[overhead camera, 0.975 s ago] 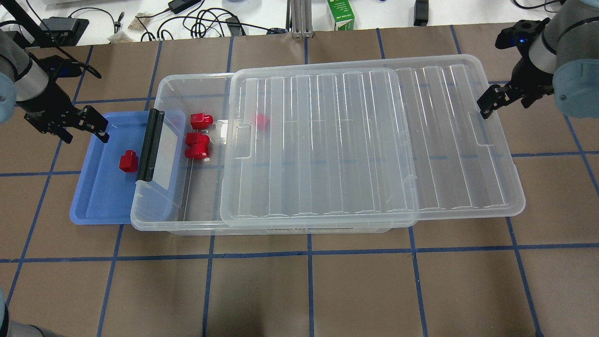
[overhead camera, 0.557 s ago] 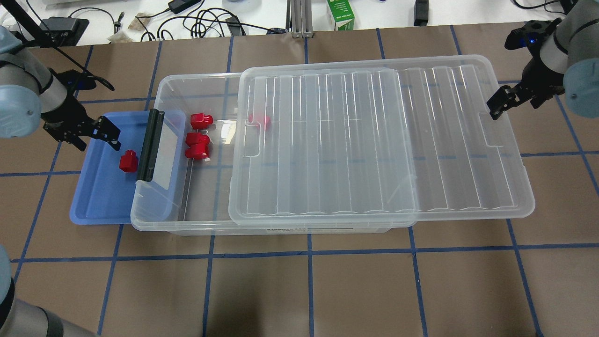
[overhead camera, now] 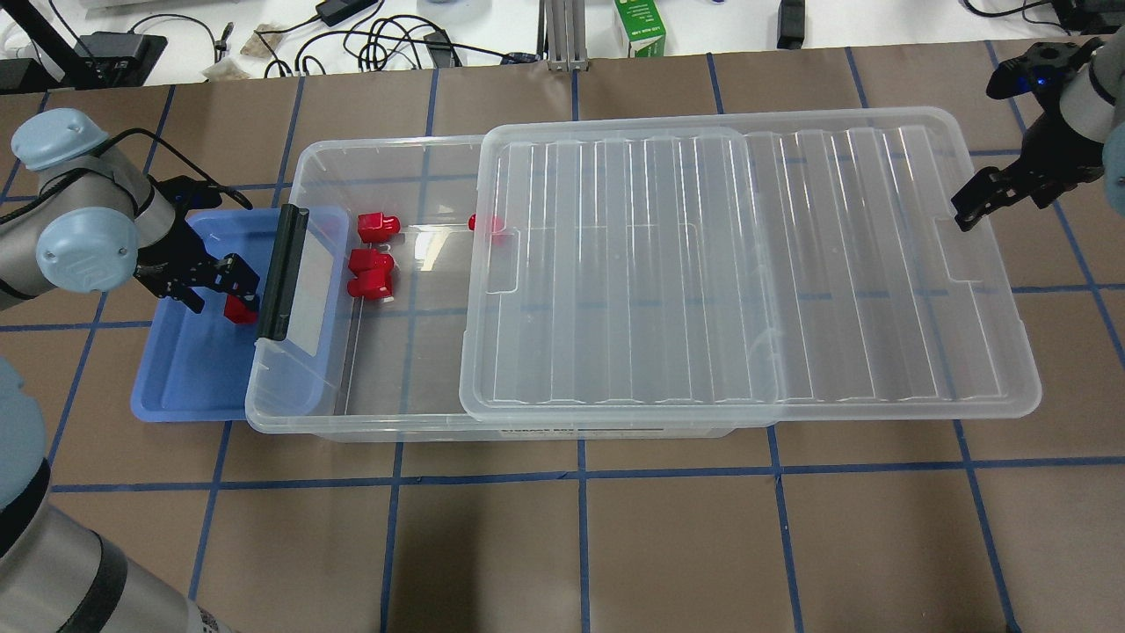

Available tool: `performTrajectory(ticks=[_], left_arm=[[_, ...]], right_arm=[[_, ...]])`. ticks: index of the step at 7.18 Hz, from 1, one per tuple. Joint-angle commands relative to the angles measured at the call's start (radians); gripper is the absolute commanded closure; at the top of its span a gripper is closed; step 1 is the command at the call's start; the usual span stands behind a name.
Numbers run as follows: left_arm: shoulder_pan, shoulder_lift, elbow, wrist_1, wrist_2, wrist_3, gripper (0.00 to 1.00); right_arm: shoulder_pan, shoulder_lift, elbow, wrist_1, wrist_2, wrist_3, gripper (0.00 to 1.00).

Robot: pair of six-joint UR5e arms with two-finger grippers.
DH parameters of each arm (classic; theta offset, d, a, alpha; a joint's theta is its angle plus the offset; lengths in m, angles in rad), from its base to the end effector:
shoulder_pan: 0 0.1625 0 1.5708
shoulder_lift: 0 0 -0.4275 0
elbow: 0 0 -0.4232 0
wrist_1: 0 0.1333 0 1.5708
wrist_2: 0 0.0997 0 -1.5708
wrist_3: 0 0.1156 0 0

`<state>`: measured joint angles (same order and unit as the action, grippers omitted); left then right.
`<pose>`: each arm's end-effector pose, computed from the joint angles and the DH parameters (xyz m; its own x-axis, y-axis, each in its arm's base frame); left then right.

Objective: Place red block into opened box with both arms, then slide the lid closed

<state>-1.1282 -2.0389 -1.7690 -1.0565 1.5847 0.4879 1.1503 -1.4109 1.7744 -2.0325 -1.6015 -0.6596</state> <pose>0.1408 -0.6046 0.1531 -0.9974 0.0421 0.0588 0.0500 0.9889 0.1402 -0.1159 -0.5771 0.3289 -0.9690 -0.2321 0.0842 -0.2374 0.9696 -0.0588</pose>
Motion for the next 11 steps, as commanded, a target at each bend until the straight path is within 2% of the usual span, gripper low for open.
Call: performTrajectory(ticks=[1,2,3,5,7,9,11], left_arm=[[-0.001,-0.020,0.002,0.004,0.001,0.000,0.81],[-0.001,-0.021,0.005,0.007,-0.003,0.000,1.00],[-0.002,-0.012,0.017,0.009,-0.002,0.001,1.00],[-0.024,0.031,0.057,-0.006,0.006,0.003,1.00],[-0.030,0.097,0.168,-0.147,0.040,0.003,1.00],[-0.050,0.166,0.265,-0.299,0.035,0.003,1.00],[-0.131,0.241,0.272,-0.321,0.035,-0.002,1.00]], right_arm=[[0.000,-0.003,-0.009,0.014,0.008,0.008,0.00],[0.002,-0.023,-0.033,0.085,0.014,0.064,0.00],[0.005,-0.046,-0.074,0.156,0.046,0.086,0.00],[0.015,-0.120,-0.186,0.378,0.089,0.206,0.00],[0.016,-0.181,-0.274,0.533,0.077,0.227,0.00],[0.020,-0.209,-0.261,0.548,0.048,0.253,0.00],[0.122,-0.200,-0.260,0.534,0.048,0.392,0.00]])
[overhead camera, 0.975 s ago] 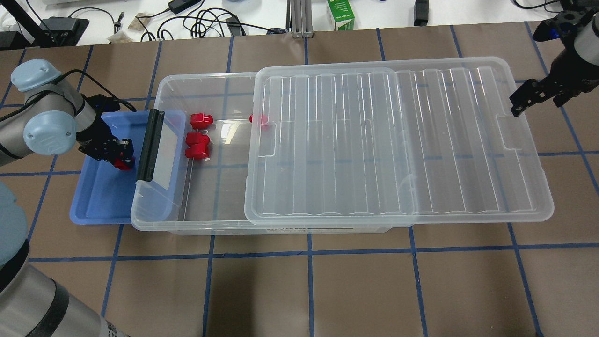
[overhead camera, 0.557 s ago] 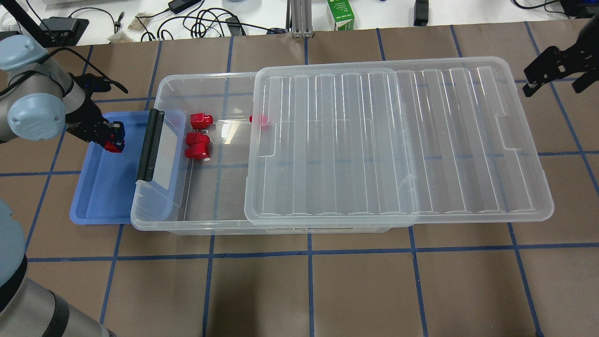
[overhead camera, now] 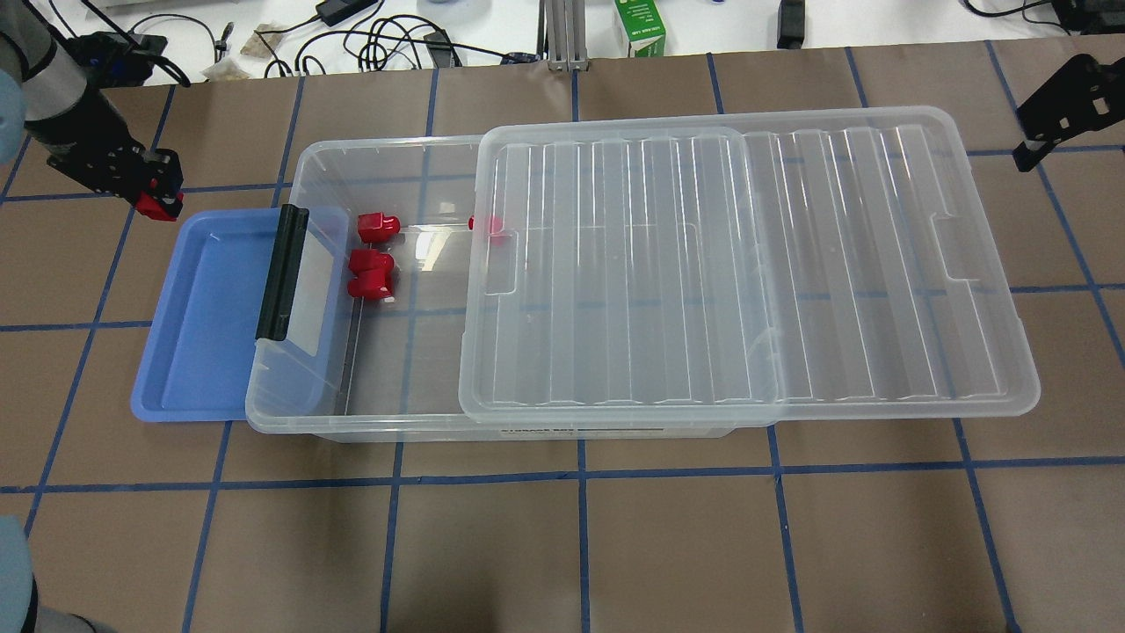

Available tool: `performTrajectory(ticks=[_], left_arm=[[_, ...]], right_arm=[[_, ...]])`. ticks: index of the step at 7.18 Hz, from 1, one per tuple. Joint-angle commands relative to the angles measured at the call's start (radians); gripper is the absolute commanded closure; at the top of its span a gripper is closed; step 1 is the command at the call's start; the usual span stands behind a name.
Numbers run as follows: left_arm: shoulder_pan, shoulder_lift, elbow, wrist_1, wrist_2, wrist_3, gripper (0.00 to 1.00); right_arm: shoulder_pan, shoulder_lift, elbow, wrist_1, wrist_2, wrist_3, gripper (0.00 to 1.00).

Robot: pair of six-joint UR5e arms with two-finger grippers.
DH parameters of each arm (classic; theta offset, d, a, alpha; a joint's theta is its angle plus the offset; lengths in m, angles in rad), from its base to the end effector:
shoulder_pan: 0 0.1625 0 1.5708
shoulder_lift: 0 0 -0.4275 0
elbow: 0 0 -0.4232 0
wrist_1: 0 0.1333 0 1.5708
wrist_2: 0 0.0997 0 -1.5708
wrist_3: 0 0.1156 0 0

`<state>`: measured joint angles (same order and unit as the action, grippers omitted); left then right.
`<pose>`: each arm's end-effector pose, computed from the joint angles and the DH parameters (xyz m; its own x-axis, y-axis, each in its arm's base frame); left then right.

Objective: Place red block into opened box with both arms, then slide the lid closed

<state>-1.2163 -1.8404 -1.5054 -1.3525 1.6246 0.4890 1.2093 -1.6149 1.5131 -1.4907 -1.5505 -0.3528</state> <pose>0.0994 -0.6346 0.3747 -0.9895 0.1339 -0.0541 0.1334 0.9910 0.0128 -0.0515 -0.5197 0.5192 -0.9999 0.0083 -0.0115 0.0086 0.9996 -0.0274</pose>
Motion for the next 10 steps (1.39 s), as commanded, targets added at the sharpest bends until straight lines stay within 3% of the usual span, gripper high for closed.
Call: performTrajectory(ticks=[1,3,6,8,10], left_arm=[[-0.101,0.068,0.007,-0.060,-0.008,-0.044,1.00],[-0.225,0.102,-0.025,-0.086,-0.011,-0.203,1.00],[-0.339,0.076,-0.155,-0.048,-0.031,-0.369,1.00],[-0.356,0.061,-0.237,0.073,-0.099,-0.380,1.00],[-0.356,0.015,-0.307,0.203,-0.101,-0.380,1.00]], right_arm=[[0.143,0.029,-0.005,-0.023,-0.002,0.198,0.00],[0.292,0.082,-0.019,-0.109,-0.005,0.363,0.00],[0.312,0.105,-0.034,-0.111,-0.022,0.373,0.00],[0.312,0.105,-0.034,-0.111,-0.020,0.371,0.00],[0.312,0.105,-0.036,-0.108,-0.036,0.365,0.00]])
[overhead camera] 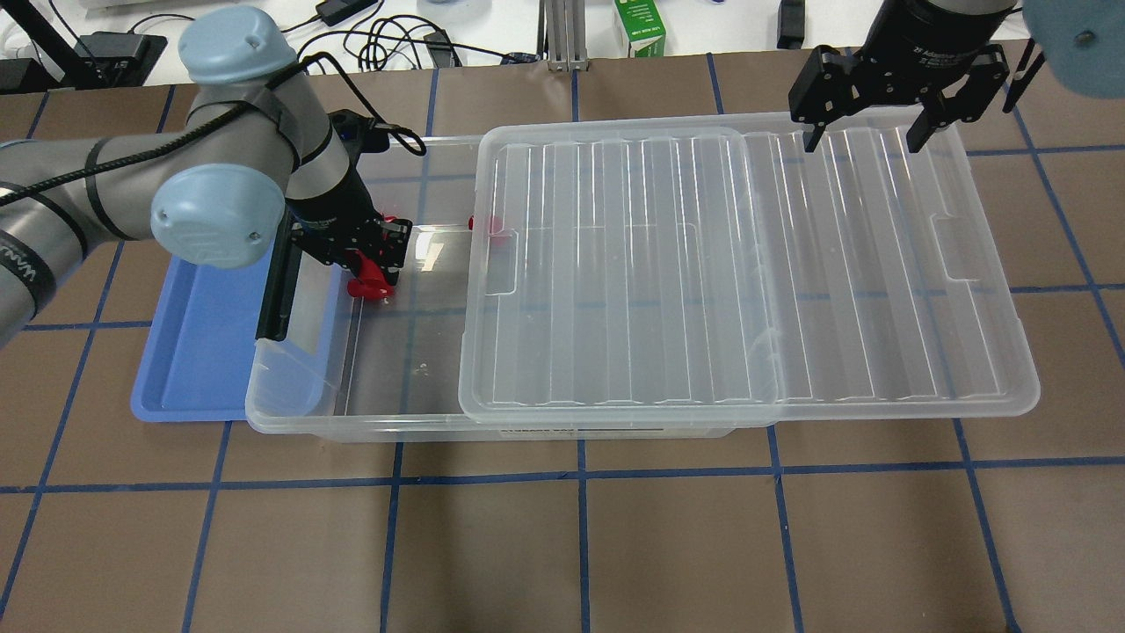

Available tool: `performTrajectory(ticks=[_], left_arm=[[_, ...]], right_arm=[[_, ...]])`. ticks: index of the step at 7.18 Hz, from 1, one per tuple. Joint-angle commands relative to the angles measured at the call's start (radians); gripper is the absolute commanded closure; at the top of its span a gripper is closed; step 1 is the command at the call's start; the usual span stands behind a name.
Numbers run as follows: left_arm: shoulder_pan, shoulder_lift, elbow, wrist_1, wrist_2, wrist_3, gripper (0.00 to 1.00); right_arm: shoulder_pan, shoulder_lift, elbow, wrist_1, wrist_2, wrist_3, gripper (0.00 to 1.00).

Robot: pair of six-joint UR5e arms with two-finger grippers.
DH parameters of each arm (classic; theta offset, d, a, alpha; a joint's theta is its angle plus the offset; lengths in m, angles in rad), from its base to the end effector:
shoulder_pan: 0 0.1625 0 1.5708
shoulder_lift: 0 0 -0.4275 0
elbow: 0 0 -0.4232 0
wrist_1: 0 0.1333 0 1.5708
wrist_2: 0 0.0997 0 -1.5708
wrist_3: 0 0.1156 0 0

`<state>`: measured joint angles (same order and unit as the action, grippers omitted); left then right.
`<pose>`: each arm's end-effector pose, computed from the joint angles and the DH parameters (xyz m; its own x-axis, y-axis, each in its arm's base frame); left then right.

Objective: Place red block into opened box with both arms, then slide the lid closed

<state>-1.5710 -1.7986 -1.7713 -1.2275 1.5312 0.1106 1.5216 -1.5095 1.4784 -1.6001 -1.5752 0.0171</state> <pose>-0.1380 -0.5710 0.2796 -0.9931 0.1068 0.0486 0.1105 0.9906 0.0800 0.1053 -0.5615 0.4930 -0.9978 0.0665 0.0034 0.0662 0.9960 -0.0604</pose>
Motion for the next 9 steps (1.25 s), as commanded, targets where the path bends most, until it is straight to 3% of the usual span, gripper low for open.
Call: performTrajectory(ticks=[1,7,8,9], left_arm=[[-0.001,-0.054,-0.048,0.094,-0.010,-0.002,1.00],[0.000,-0.174,-0.048,0.151,-0.003,-0.002,1.00],[0.000,-0.183,-0.048,0.151,-0.002,-0.002,0.68],[0.000,-0.186,-0.050,0.151,-0.002,-0.005,0.17]], right_arm=[[0.000,0.000,0.000,0.003,-0.043,-0.012,0.00],[0.000,0.002,-0.001,0.003,-0.037,-0.013,0.00],[0.000,0.002,-0.001,0.003,-0.037,-0.013,0.00],[0.000,0.002,-0.003,0.003,-0.038,-0.014,0.00]])
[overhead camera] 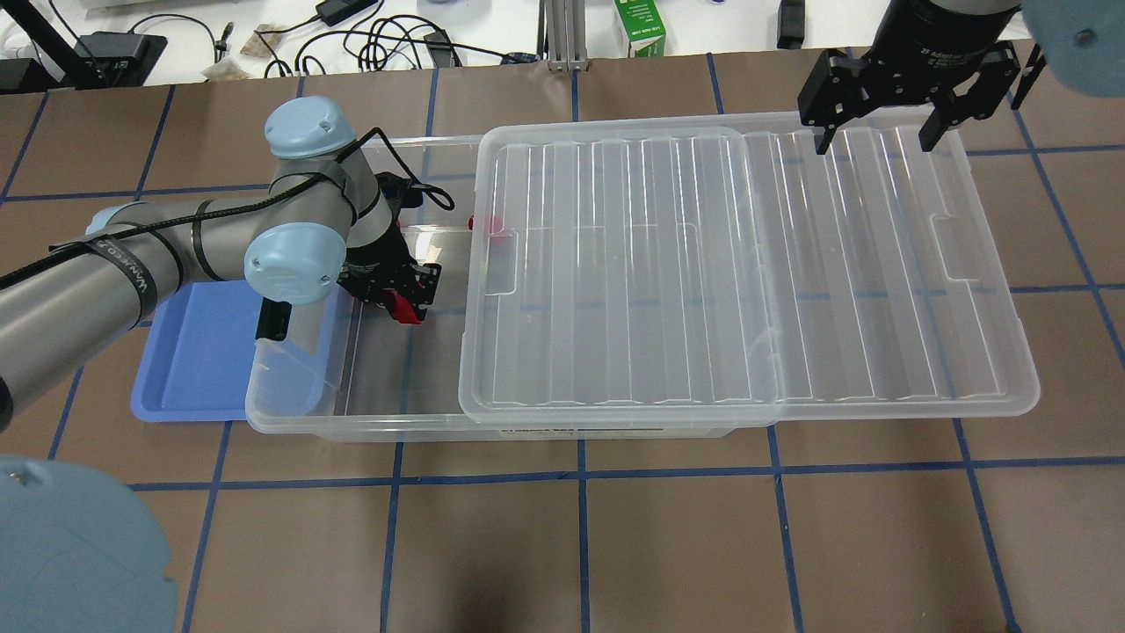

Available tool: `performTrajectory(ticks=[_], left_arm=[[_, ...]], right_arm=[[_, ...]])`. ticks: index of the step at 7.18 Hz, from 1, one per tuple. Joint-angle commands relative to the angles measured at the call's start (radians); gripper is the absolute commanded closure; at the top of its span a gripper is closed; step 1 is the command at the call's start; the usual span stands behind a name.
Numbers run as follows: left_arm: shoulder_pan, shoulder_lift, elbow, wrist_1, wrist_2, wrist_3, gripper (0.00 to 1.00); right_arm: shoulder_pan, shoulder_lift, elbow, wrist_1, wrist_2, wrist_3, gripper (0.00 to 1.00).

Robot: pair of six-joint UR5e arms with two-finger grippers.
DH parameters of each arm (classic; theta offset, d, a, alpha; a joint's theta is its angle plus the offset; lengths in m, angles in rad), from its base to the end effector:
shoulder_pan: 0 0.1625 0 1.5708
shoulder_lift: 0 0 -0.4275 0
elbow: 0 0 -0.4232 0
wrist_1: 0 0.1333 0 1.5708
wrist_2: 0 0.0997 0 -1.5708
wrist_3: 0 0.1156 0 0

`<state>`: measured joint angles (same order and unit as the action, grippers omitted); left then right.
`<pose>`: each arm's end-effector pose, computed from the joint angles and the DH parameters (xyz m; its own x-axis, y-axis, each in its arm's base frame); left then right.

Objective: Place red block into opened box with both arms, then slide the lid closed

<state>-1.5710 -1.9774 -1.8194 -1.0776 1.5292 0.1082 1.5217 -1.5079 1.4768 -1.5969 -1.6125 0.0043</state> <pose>-0.1382 -0.5844 0.1672 -0.9933 0.1001 0.0582 0.1081 0.9818 0.1559 0.1010 -0.5616 0.4927 -0.9976 0.0557 0.0414 0.0533 0.9969 -0.0573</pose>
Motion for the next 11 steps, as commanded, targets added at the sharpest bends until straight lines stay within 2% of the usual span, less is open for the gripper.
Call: performTrajectory(ticks=[1,4,6,9,10,11], left_arm=[[0.000,-0.006,0.000,0.002,0.002,-0.002,0.00],[0.006,0.025,0.026,-0.016,0.008,0.002,0.00],[0.006,0.067,0.099,-0.109,0.011,0.001,0.00],[0.003,0.184,0.318,-0.461,0.014,0.001,0.00],[0.009,0.224,0.368,-0.551,0.025,0.001,0.00],[0.008,0.261,0.376,-0.593,0.025,0.002,0.00]], right_arm=[[0.000,0.000,-0.001,0.000,-0.001,-0.001,0.00],[0.000,0.000,-0.001,0.000,-0.003,-0.001,0.00],[-0.009,0.000,-0.006,0.000,-0.001,-0.004,0.00],[-0.067,0.000,-0.041,0.023,0.000,-0.100,0.00],[-0.119,-0.009,-0.043,0.050,-0.006,-0.174,0.00],[-0.186,-0.021,-0.044,0.078,-0.010,-0.275,0.00]])
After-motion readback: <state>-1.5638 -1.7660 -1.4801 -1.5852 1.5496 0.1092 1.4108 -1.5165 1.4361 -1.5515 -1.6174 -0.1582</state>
